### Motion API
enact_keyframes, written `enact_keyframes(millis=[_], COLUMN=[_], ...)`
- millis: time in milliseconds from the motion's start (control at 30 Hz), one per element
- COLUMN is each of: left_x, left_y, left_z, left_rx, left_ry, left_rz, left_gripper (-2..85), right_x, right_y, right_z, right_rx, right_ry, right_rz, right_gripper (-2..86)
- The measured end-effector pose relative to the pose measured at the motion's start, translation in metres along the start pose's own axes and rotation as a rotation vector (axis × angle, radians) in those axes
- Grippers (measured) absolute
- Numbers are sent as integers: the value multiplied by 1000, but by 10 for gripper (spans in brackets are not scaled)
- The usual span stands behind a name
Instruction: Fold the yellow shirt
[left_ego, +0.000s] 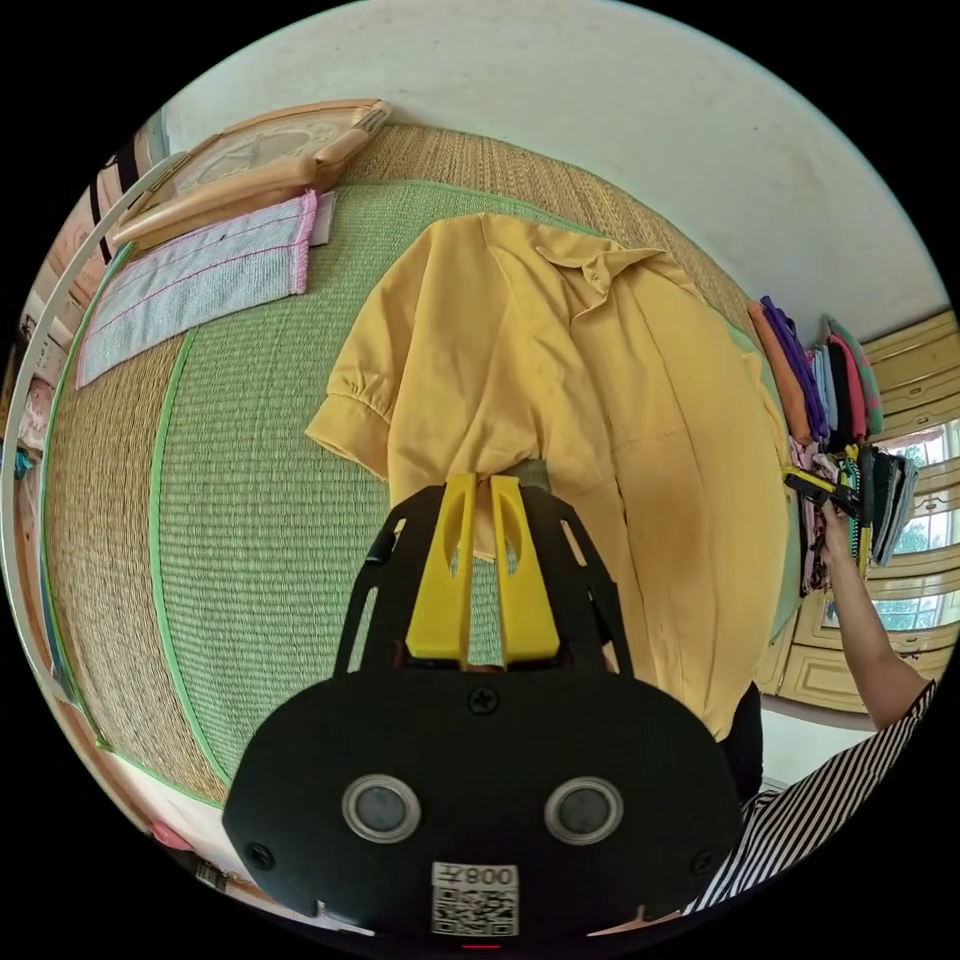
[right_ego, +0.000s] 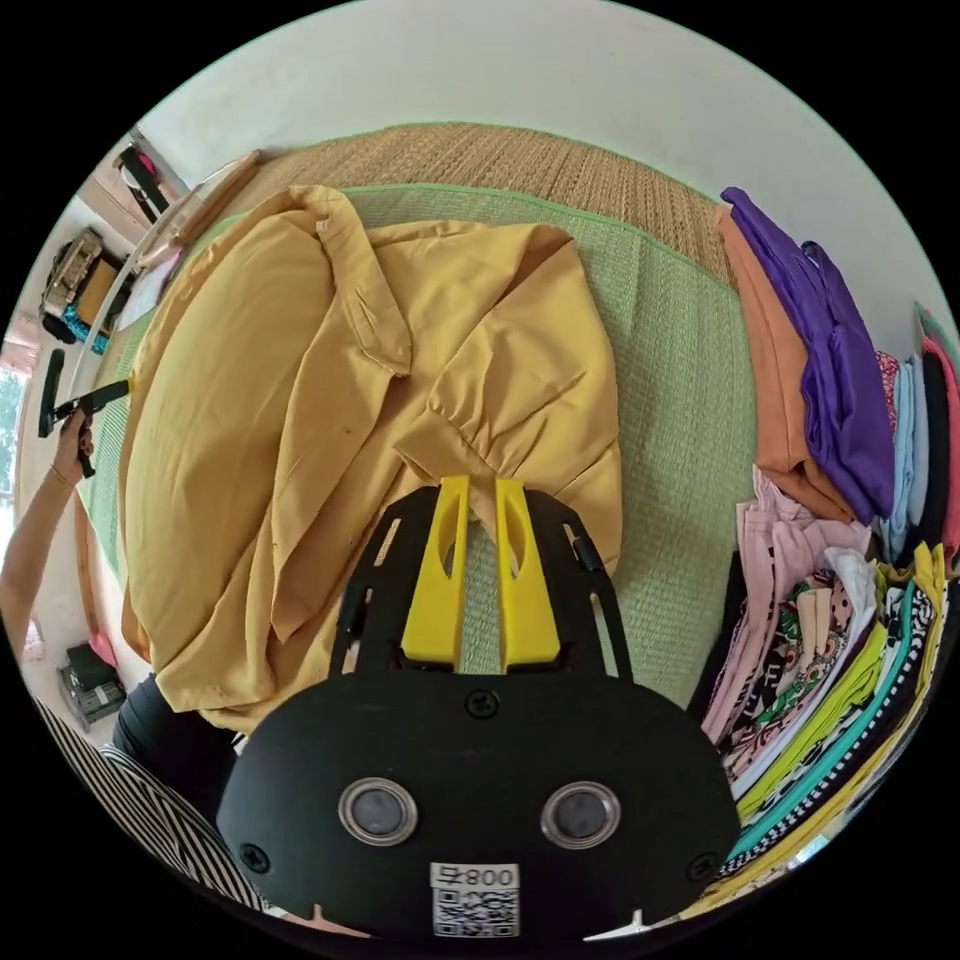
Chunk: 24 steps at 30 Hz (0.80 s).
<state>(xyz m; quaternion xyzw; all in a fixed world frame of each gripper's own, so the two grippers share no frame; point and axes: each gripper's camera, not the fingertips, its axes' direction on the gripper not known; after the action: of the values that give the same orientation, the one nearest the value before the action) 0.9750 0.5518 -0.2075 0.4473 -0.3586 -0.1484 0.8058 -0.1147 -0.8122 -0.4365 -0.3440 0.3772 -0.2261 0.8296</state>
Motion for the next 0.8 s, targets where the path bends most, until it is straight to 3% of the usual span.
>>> enact_keyframes(millis=[267, 400, 567, 700, 800], left_x=[7, -5, -28, -35, -34], left_y=[-16, -26, -24, -10, -1], left_z=[-30, -67, -73, -43, -20], left_rx=[81, 153, 170, 110, 107], left_ry=[-86, -209, -174, -170, -39], left_rz=[53, 61, 2, -41, -52], left_gripper=[13, 12, 17, 28, 31], right_x=[9, 53, 109, 34, -53], right_y=[-34, -55, -58, -55, -53], right_z=[-80, -156, -197, -173, -131], right_rx=[99, 169, 187, 174, 99], right_ry=[-40, 59, 46, -100, -24], right_rz=[25, 108, 256, 24, -172], right_gripper=[-2, 0, 12, 65, 79])
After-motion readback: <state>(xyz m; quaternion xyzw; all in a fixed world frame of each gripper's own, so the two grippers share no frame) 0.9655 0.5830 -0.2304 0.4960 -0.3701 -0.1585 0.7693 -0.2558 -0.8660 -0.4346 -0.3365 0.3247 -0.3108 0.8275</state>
